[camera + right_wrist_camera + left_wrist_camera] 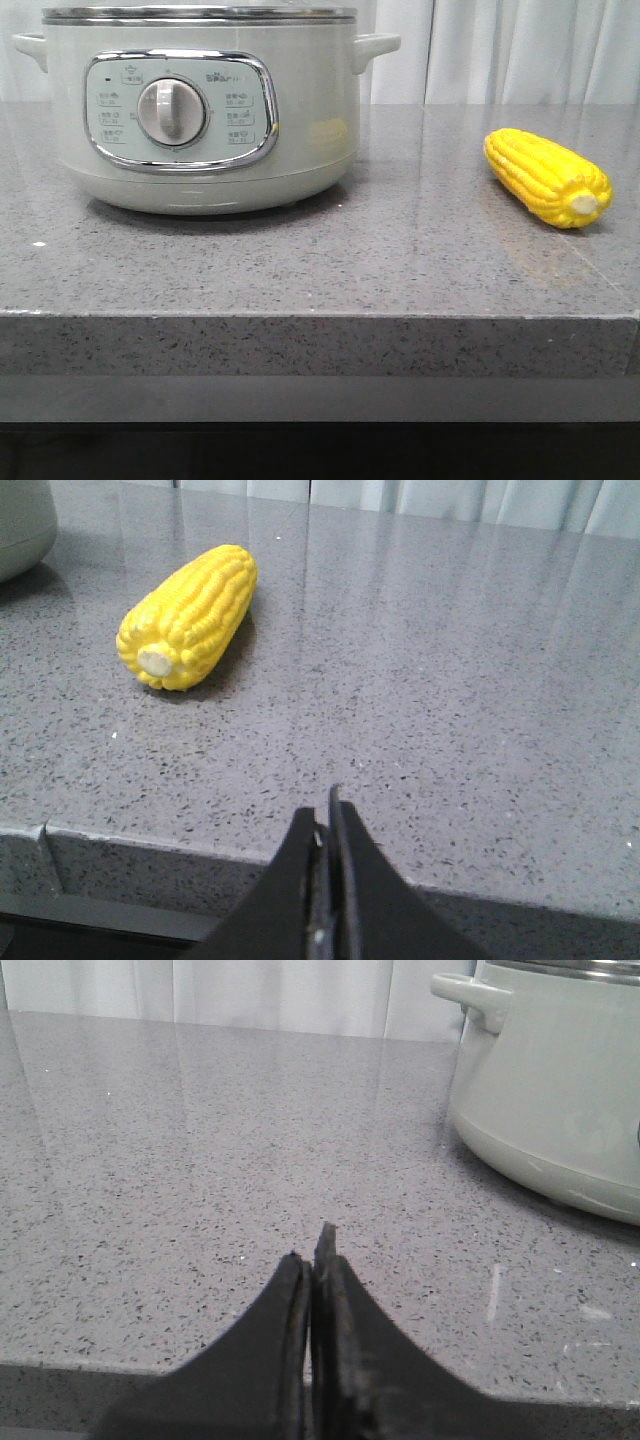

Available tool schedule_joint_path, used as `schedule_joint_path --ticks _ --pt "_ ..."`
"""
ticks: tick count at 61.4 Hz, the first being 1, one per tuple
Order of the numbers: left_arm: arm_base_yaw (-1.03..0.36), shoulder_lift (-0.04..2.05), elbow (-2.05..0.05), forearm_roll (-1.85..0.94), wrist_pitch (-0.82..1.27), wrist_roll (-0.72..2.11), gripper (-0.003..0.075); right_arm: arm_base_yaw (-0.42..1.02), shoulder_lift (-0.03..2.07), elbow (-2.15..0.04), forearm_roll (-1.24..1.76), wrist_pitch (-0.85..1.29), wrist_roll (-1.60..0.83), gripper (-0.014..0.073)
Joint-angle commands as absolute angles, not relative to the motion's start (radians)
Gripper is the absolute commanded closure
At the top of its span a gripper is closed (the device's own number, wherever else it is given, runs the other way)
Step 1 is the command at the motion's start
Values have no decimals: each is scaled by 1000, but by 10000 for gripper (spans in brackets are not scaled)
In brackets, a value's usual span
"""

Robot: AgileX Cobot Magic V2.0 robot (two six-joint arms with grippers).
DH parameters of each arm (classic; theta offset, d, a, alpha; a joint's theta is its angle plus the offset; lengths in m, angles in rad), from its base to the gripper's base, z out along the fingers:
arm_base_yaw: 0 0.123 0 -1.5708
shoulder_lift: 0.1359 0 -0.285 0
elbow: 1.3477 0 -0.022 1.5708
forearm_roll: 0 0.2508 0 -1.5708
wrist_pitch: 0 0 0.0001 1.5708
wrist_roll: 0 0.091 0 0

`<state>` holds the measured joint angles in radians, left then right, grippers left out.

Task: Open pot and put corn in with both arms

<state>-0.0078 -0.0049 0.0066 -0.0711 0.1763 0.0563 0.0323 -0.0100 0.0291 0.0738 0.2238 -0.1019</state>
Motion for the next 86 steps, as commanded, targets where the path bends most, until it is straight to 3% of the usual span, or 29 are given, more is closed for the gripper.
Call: schedule_joint_path --ticks 1,86 --pt "-7 -28 6 -77 87 46 738 24 -32 26 64 140 -110 662" --pt "-7 -28 4 -84 39 46 739 24 -32 25 64 119 -110 662"
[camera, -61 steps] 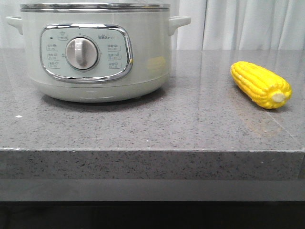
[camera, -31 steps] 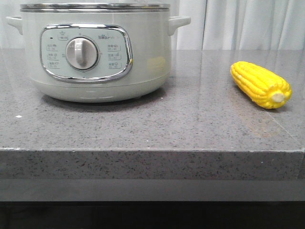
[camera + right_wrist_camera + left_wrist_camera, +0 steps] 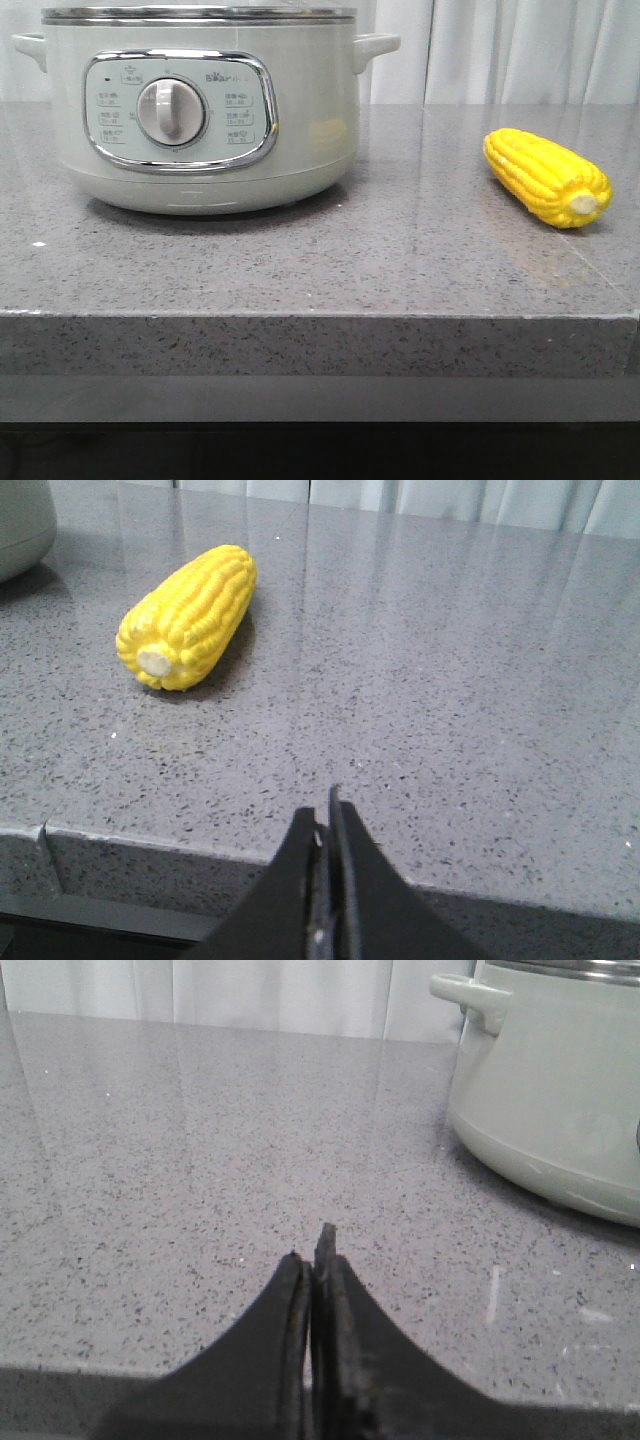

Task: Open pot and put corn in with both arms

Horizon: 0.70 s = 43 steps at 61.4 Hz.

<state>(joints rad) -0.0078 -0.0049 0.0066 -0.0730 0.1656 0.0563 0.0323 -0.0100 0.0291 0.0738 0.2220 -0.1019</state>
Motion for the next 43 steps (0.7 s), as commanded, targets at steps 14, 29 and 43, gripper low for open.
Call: schedule_joint_path --ticks 14,29,43 --pt "-7 27 -203 -84 59 46 739 24 -20 -154 59 137 -110 662" --pt "-7 383 -531 -84 174 46 739 24 218 -465 58 267 -110 653" --pt "-7 532 -603 -84 191 46 694 24 392 -543 58 270 -110 645"
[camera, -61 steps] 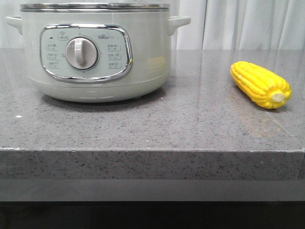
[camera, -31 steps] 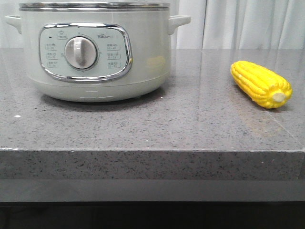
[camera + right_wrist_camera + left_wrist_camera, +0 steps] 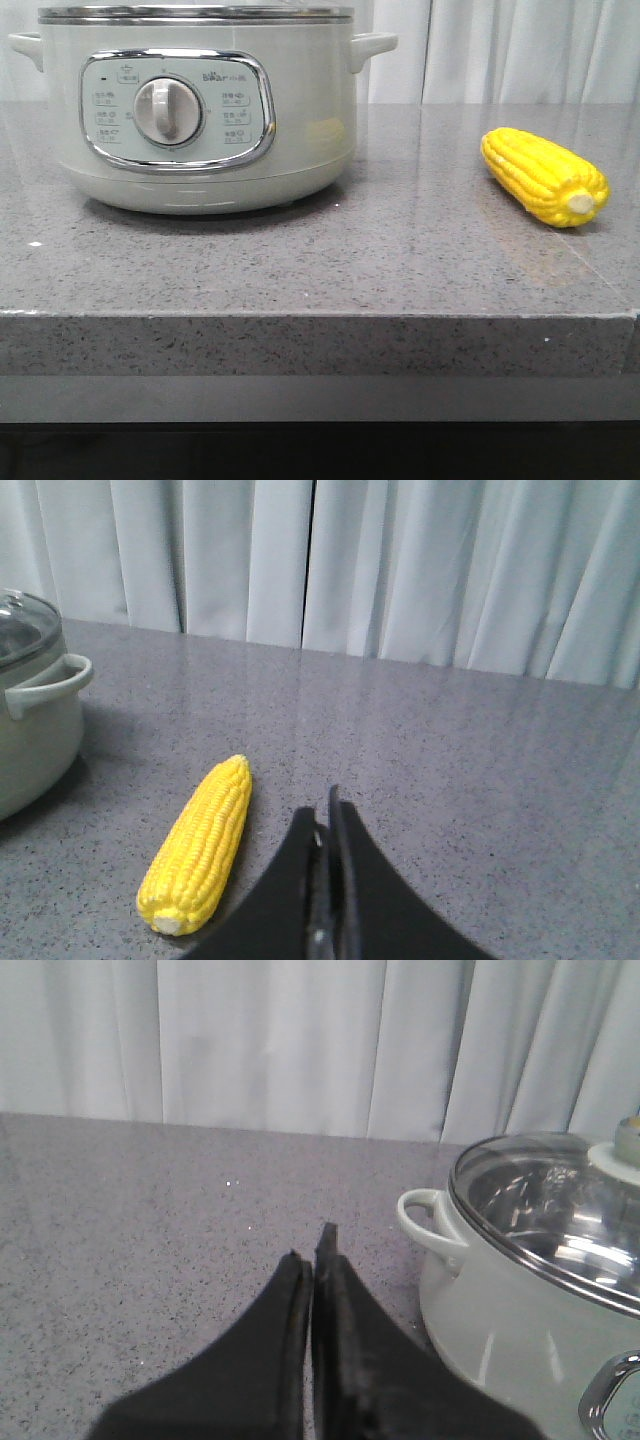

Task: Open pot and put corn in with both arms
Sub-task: 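Grasp the glass lid's silver knob with the left gripper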

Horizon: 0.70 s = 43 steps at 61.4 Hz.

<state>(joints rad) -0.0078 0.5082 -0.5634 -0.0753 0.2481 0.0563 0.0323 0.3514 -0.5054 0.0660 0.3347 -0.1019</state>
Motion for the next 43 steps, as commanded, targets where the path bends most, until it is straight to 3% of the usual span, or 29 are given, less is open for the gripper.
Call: schedule_joint_path --ticks 1,4,11,17,20,26,43 --pt "-7 534 -603 -84 195 46 677 24 394 -543 58 271 -110 638" --pt "-7 533 -603 -84 200 46 592 24 394 -543 58 275 -110 595" --pt "-7 533 -603 -84 172 46 282 24 394 -543 58 272 -110 400" --pt "-7 533 -611 -130 141 46 153 24 394 -543 58 272 -110 173" --pt "-9 548 -640 -135 192 46 140 24 394 -543 58 267 -110 67" --pt "-39 632 -764 -140 361 46 141 24 394 -543 58 263 -110 -44" --pt "-252 1044 -1218 -139 621 78 141 24 394 -543 58 279 -110 -51"
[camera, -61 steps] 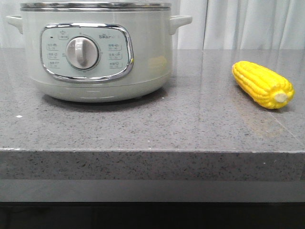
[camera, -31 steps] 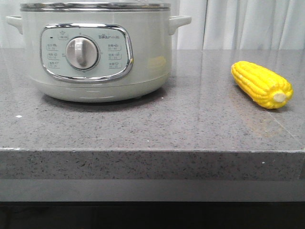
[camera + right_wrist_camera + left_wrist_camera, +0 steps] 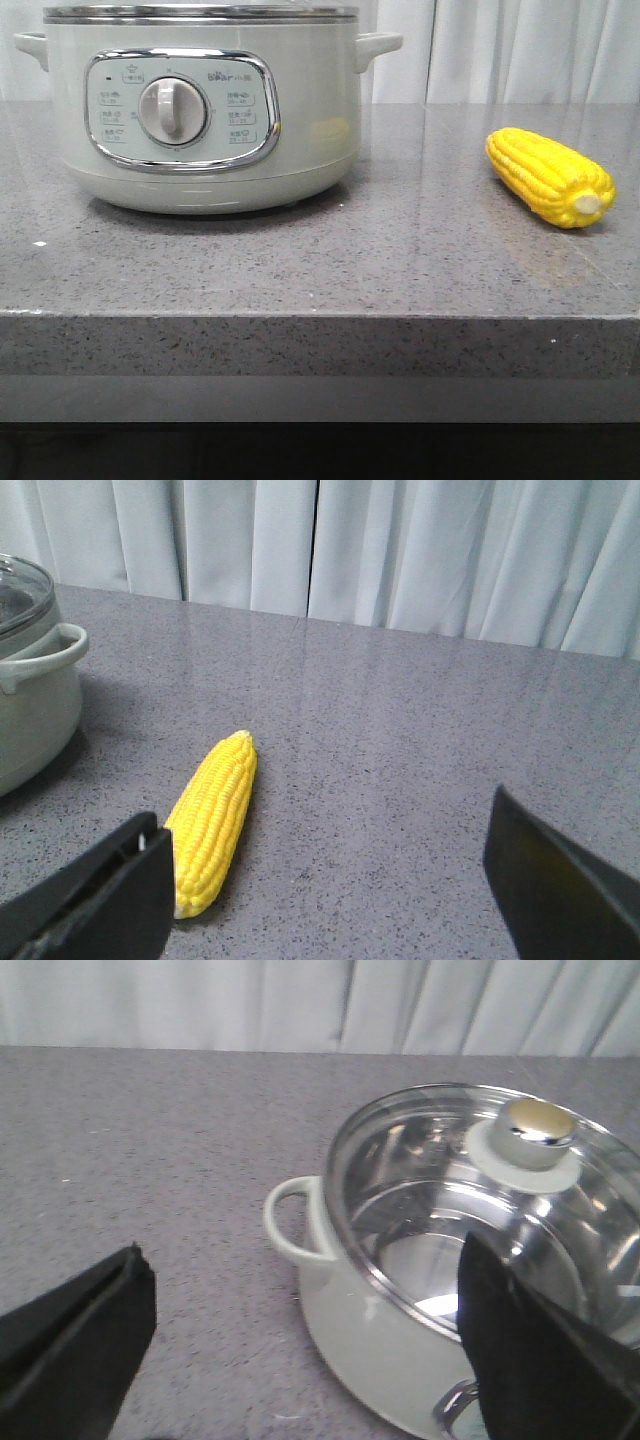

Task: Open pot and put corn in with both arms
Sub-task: 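Grasp the glass lid's silver knob with the left gripper, then lift the glass lid off the pot with the left gripper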

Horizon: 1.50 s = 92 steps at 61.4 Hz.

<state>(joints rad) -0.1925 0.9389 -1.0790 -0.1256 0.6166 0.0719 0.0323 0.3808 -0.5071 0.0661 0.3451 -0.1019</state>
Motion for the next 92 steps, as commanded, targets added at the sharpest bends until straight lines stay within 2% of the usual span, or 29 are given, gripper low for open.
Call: schedule_joint_path --ticks 1,10,21,31,44,50,61,66,73,92 --pt "-264 1068 -1242 -140 632 78 141 24 394 -543 58 279 -110 -51" --pt "-367 1322 -1509 -128 753 78 141 24 394 -543 58 279 -110 -51" --pt "-409 1538 -1744 -163 833 78 141 24 394 -543 58 276 -110 -51" --pt "-410 1637 -1849 -200 856 78 141 24 394 -543 58 274 -110 -51" --pt "-410 1668 -1856 -212 869 78 148 24 394 -543 58 267 -110 -51" --pt "-410 1669 -1856 -212 877 78 203 24 394 -543 58 267 -110 -51" --pt "-410 1671 -1856 -212 878 80 390 24 394 -543 58 267 -110 -51" --pt "-410 1672 -1856 -212 882 80 451 24 394 -543 58 266 -110 -51" --pt "-410 1672 -1856 -212 873 80 480 24 394 -543 58 264 -110 -51" --pt "-410 1599 -1888 -212 853 80 479 24 394 -543 58 252 -110 -51"
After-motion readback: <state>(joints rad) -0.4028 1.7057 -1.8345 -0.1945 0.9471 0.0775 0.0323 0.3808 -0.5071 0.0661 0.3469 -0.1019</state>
